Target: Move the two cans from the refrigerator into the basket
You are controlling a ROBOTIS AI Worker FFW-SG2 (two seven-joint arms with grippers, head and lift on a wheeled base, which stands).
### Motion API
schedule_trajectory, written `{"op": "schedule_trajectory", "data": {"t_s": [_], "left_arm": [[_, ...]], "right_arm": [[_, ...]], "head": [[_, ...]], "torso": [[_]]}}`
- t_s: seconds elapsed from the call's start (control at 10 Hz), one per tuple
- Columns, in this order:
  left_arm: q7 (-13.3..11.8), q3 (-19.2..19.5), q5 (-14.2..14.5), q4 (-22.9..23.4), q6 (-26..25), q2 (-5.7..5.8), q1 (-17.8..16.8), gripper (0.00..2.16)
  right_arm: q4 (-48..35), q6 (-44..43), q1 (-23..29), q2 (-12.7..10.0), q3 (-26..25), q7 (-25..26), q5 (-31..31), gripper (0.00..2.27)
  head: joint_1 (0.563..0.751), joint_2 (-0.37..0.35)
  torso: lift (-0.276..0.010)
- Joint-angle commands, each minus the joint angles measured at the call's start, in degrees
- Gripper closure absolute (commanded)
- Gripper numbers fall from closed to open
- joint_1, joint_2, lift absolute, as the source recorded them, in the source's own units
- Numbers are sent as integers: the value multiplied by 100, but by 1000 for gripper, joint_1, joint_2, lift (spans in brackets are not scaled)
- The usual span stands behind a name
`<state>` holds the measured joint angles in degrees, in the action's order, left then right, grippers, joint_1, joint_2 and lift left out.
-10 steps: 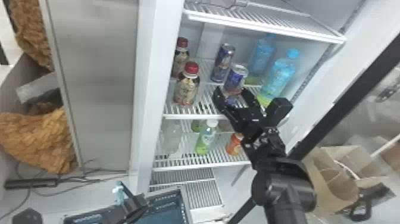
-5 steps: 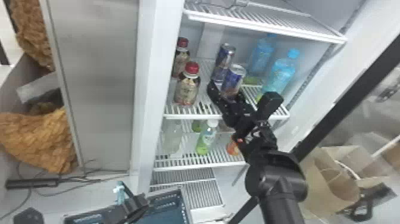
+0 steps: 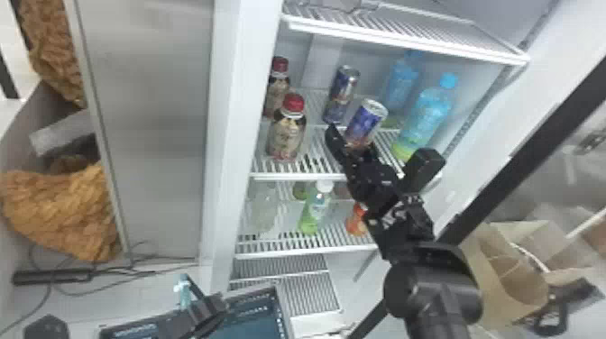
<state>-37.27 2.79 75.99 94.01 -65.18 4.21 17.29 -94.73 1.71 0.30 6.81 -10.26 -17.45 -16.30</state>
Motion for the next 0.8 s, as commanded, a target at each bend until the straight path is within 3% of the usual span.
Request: {"op": "schedule_trajectory", "data": {"t_s": [0.0, 0.7], "left_arm": [[0, -5, 0, 0, 8, -8, 0, 1191], [0, -5, 0, 0, 8, 0, 0, 1191]], "right_arm": [[-575, 208, 335, 14, -106, 67, -3, 1280], [-2473, 1178, 1783, 14, -311, 111, -266, 1280]], "head": [[695, -348], [695, -350]], "torso": [[-31], [-31]]}}
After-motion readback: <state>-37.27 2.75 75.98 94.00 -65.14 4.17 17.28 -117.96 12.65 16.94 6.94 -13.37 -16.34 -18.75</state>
